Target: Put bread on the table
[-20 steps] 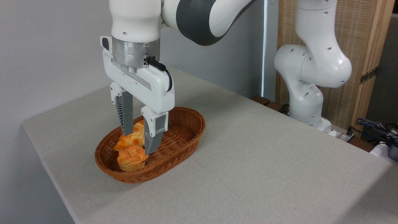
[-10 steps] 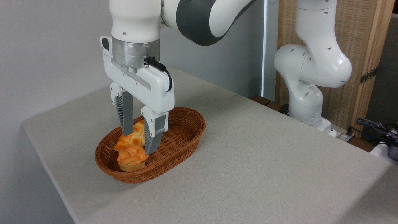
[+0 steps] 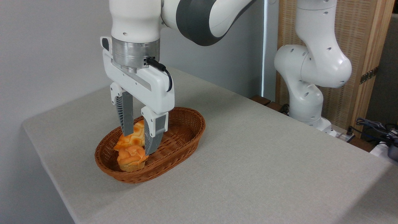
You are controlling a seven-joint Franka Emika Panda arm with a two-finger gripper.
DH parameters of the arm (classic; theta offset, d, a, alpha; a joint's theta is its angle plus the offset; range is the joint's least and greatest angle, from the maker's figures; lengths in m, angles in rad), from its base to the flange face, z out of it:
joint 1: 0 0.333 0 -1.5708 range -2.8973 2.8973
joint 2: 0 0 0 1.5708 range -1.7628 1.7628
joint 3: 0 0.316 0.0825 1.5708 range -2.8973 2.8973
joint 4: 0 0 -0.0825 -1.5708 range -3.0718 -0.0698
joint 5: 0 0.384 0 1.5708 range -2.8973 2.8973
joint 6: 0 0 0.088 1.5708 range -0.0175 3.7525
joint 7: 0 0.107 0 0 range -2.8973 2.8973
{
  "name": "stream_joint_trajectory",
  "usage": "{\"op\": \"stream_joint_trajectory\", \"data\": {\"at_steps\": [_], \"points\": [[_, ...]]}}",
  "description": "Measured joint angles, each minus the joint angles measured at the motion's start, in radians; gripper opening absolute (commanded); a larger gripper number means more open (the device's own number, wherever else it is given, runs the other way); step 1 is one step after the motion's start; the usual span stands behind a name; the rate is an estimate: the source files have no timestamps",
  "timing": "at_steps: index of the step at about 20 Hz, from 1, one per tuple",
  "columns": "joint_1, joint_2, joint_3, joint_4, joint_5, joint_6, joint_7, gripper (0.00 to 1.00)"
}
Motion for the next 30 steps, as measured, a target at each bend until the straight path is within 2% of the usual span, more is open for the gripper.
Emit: {"op": "stream_joint_trajectory", "data": {"at_steps": [15,26,30], "points": [[-0.004,0.003,-0.005,-0.001,0.000,-0.001,0.000,1.00],[-0.012,0.059,-0.103,-0.008,0.000,0.001,0.000,1.00],[-0.013,0.082,-0.131,-0.027,0.000,0.054,0.000,1.00]]}}
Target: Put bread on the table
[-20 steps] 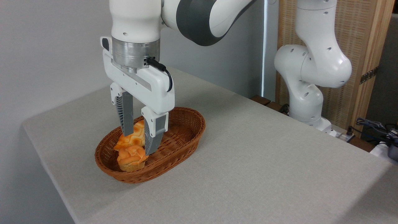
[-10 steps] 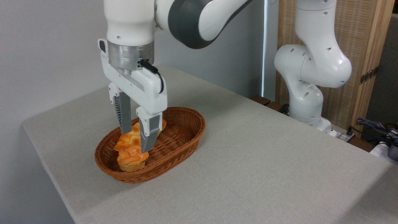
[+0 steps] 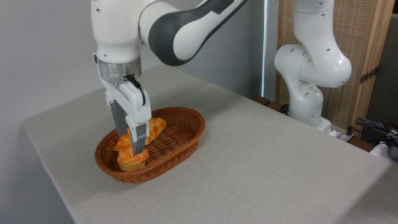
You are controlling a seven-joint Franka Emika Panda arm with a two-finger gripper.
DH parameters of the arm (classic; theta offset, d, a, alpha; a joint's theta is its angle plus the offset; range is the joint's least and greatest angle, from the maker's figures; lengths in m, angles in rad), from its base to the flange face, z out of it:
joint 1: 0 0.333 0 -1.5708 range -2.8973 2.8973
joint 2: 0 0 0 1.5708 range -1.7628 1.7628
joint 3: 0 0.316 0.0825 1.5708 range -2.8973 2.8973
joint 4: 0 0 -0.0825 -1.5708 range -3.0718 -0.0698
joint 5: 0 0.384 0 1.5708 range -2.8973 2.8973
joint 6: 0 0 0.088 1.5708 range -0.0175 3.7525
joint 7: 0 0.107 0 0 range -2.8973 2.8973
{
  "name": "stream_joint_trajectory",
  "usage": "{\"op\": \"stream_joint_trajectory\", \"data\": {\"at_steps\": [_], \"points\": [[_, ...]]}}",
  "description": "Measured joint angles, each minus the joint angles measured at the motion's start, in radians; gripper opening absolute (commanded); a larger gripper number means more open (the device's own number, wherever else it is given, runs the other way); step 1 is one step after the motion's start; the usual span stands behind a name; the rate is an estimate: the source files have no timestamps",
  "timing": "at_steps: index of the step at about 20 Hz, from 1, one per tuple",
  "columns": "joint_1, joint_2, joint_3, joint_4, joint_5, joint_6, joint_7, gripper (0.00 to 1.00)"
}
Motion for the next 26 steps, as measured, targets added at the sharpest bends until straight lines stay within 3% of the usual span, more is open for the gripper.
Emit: {"op": "stream_joint_trajectory", "data": {"at_steps": [13,26], "points": [[-0.007,0.033,-0.016,-0.031,0.000,0.034,0.101,1.00],[-0.008,0.077,-0.027,-0.034,0.000,0.080,0.112,1.00]]}}
